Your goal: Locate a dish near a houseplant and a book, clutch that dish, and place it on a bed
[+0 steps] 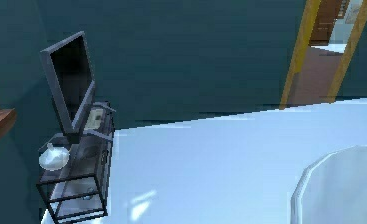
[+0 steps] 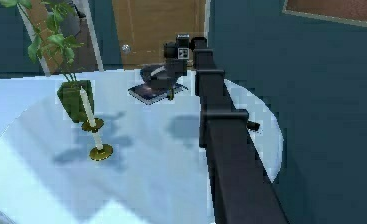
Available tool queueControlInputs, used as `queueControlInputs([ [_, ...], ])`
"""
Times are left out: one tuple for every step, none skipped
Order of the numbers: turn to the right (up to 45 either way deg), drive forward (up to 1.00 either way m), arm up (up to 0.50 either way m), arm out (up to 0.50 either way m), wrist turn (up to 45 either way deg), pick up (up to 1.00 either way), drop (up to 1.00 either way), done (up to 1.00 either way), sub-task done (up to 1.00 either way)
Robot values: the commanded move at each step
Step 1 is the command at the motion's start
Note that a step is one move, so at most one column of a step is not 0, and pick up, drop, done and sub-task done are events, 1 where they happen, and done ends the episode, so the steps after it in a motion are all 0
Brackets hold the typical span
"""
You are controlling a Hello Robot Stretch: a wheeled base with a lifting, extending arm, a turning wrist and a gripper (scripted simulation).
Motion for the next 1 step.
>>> queueControlInputs([
  [0.0, 0.0, 0.0, 0.0, -45.0, 0.0, 0.0, 0.0, 0.0],
])
